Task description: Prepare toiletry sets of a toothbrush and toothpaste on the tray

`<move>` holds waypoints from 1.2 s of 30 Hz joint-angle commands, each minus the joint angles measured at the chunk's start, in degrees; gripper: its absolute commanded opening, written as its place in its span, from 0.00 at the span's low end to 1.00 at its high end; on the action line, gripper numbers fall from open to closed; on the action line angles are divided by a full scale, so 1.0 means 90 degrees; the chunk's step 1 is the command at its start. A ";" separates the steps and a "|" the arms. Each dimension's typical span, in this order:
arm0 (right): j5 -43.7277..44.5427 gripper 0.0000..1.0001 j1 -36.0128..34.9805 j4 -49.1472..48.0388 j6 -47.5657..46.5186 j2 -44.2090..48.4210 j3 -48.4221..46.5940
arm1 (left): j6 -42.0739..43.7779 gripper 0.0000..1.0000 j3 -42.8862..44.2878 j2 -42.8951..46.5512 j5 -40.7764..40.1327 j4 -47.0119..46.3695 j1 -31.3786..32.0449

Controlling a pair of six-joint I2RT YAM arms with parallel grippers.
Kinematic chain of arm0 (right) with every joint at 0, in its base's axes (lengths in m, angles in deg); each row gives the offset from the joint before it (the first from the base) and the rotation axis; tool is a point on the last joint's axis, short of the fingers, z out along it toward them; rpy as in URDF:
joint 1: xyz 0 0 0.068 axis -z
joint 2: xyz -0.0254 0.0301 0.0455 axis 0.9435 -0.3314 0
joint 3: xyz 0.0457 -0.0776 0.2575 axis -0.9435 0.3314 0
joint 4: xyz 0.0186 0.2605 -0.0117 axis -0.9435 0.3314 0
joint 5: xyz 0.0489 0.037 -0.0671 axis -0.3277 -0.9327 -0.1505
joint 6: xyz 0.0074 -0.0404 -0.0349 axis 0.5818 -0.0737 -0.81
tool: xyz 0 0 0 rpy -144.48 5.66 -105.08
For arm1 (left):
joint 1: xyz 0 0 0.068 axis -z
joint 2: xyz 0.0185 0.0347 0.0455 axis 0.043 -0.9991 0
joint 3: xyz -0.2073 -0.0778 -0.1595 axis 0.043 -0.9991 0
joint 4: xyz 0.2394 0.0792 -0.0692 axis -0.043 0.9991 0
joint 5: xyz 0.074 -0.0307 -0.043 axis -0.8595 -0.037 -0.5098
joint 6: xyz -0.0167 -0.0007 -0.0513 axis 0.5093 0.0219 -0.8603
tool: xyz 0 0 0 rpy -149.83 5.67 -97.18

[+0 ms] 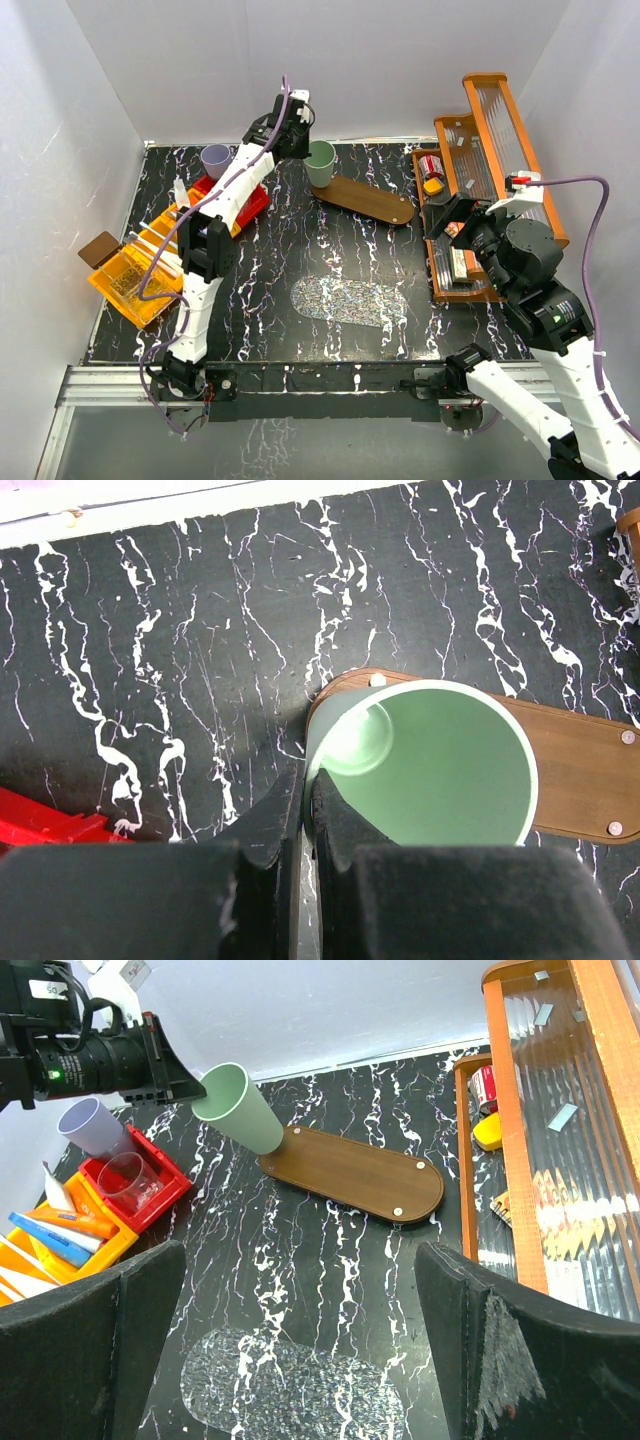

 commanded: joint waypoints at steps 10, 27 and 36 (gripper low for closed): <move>0.0146 0.98 0.0047 -0.0180 -0.0094 0.0025 -0.0112 | 0.0154 0.00 0.0535 -0.0373 -0.0122 -0.0016 0.0144; 0.0075 0.98 0.0038 -0.0279 -0.0073 -0.0036 0.0008 | 0.0245 0.14 0.0554 -0.0379 -0.0097 -0.0038 0.0182; 0.0032 0.98 0.0045 -0.0310 -0.0029 -0.0026 0.0129 | 0.0381 0.48 0.0877 0.0003 0.0122 0.0198 0.0185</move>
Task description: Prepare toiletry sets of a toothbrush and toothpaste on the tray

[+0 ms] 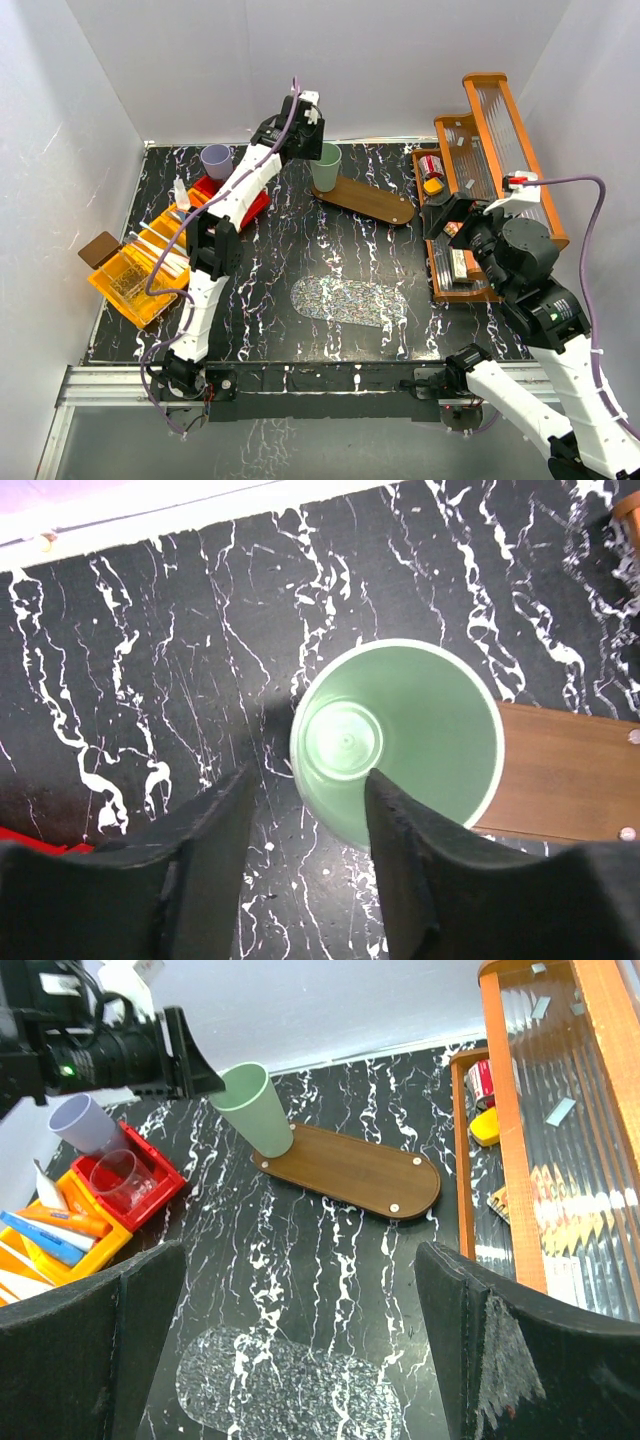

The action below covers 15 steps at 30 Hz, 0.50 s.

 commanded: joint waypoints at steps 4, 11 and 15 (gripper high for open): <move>-0.0185 0.98 0.0043 -0.0388 -0.0028 -0.0049 0.0153 | 0.0466 0.63 -0.0652 0.1579 -0.0077 0.0387 0.0008; -0.0626 0.98 0.0045 -0.0561 -0.0013 -0.0257 0.0296 | 0.0499 0.79 -0.4322 0.4790 -0.0530 -0.0005 -0.0289; -0.1022 0.98 0.0040 -0.0628 0.0012 -0.0433 0.0300 | 0.0324 0.82 -0.5510 0.6100 -0.0981 0.0387 -0.0702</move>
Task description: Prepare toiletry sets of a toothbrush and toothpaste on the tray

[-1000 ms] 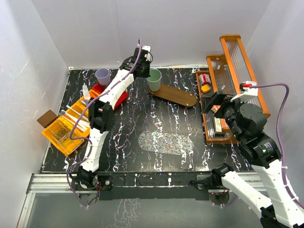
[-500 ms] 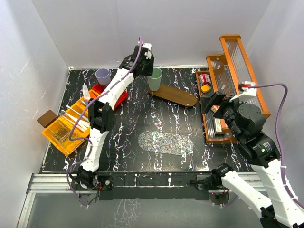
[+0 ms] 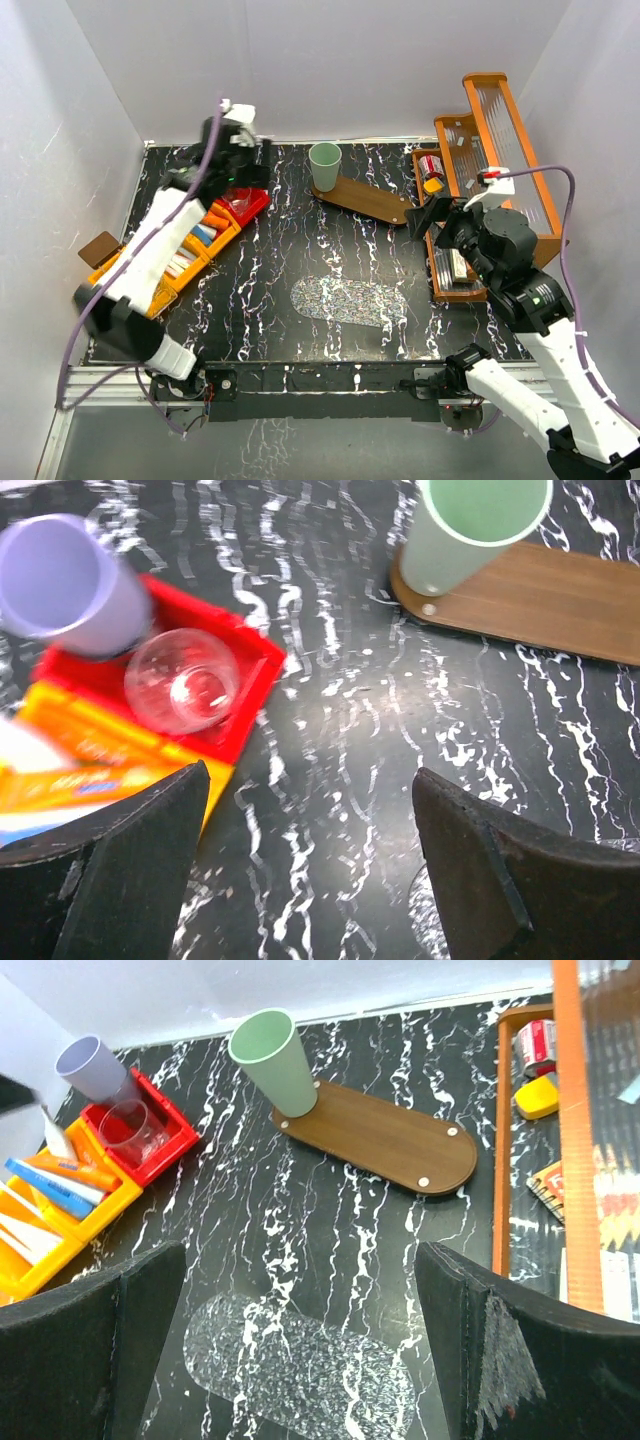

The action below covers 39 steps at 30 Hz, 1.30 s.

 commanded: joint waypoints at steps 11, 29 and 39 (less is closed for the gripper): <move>-0.2024 0.98 0.0040 -0.0762 0.0110 -0.0743 0.0042 | -0.3365 0.99 -0.3033 0.3994 -0.2740 0.2195 -0.0828; -0.2496 0.98 0.0044 -0.1013 0.0415 -0.0861 0.0291 | -0.4586 0.85 -0.3547 0.3660 -0.3691 0.2619 -0.1915; -0.2395 0.98 0.0040 -0.0903 0.0285 -0.0947 0.0287 | -0.3674 0.87 -0.3571 0.2999 -0.3246 0.2198 -0.2582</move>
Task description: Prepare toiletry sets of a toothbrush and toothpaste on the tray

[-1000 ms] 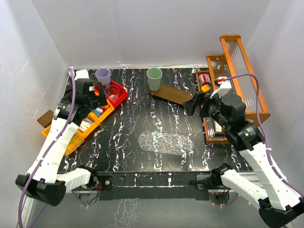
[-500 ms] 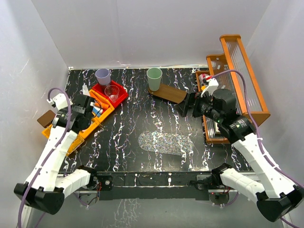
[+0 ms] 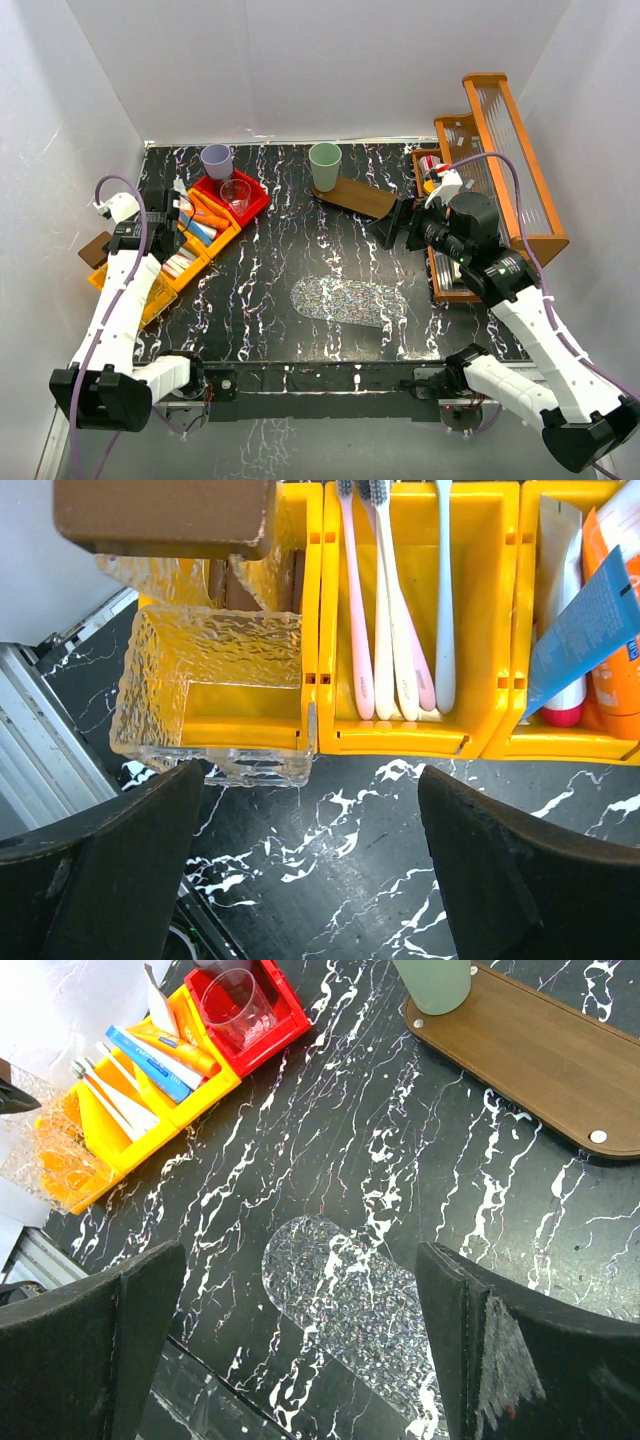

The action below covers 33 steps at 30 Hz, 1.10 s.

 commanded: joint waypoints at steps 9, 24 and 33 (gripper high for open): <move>0.0039 0.98 0.0041 -0.0335 -0.0196 -0.0072 -0.0028 | -0.0460 0.86 0.0079 0.0121 0.0100 0.0392 -0.0421; -0.0673 0.98 0.0046 -0.0119 -0.0080 -0.0958 -0.0506 | -0.4936 0.89 -0.0053 0.0244 0.0234 0.1809 -0.1816; -0.0794 0.98 0.0043 -0.0098 0.0128 -0.0924 -0.0411 | -0.4614 0.77 -0.0524 0.0032 0.0757 0.1018 -0.2535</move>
